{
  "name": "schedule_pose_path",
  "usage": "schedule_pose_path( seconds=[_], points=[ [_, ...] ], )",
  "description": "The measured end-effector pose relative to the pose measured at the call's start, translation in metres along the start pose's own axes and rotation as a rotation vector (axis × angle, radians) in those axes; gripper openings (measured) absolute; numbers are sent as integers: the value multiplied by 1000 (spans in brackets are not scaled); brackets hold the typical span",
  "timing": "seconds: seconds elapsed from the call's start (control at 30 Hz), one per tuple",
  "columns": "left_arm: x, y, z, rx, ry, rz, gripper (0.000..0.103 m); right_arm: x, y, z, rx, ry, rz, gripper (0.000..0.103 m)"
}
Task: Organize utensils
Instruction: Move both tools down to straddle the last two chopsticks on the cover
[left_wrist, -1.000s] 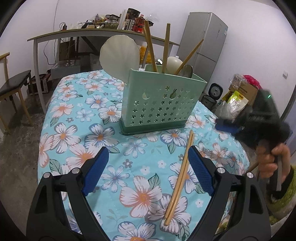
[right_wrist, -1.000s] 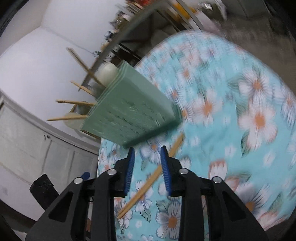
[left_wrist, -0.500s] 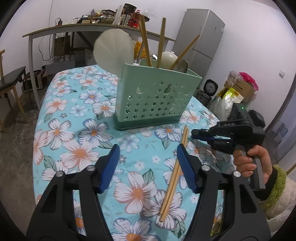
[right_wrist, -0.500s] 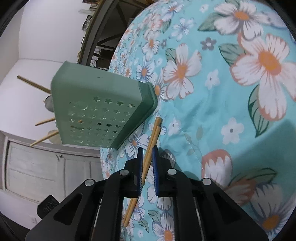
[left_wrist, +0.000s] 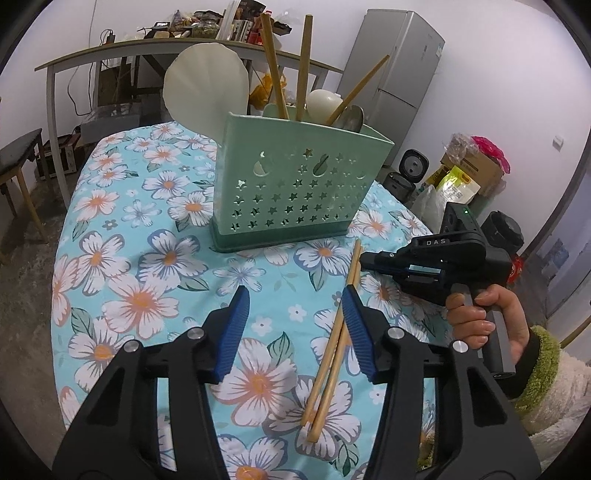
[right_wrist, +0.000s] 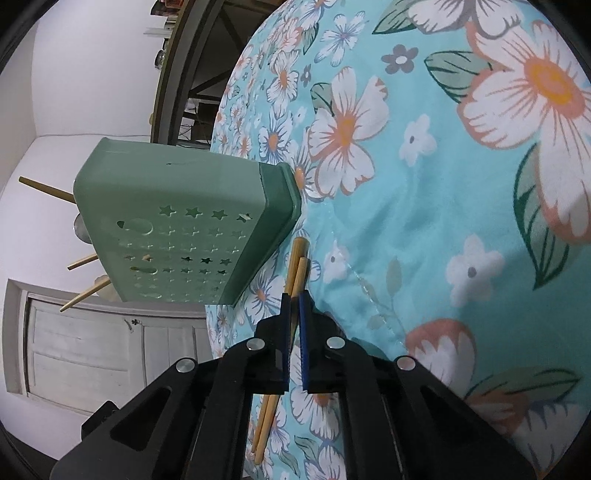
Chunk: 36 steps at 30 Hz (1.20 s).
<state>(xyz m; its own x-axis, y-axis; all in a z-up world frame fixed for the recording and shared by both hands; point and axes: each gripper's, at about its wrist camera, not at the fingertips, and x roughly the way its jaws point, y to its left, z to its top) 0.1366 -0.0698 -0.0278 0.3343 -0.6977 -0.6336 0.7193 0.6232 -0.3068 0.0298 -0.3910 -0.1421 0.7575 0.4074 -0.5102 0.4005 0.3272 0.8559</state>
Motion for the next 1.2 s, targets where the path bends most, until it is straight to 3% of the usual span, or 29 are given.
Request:
schedule_pose_path(
  seconds=[0.4, 0.53, 0.97, 1.2],
  points=[
    [6, -2, -1, 0, 11, -2, 49, -14, 0, -6, -16, 7, 13, 3],
    [7, -3, -1, -2, 14, -3, 49, -7, 4, -3, -7, 28, -10, 9],
    [8, -3, -3, -13, 27, -5, 49, 12, 10, 4, -2, 28, -25, 8],
    [11, -7, -3, -6, 43, -4, 49, 23, 25, 6, -80, 16, -96, 8]
  ],
)
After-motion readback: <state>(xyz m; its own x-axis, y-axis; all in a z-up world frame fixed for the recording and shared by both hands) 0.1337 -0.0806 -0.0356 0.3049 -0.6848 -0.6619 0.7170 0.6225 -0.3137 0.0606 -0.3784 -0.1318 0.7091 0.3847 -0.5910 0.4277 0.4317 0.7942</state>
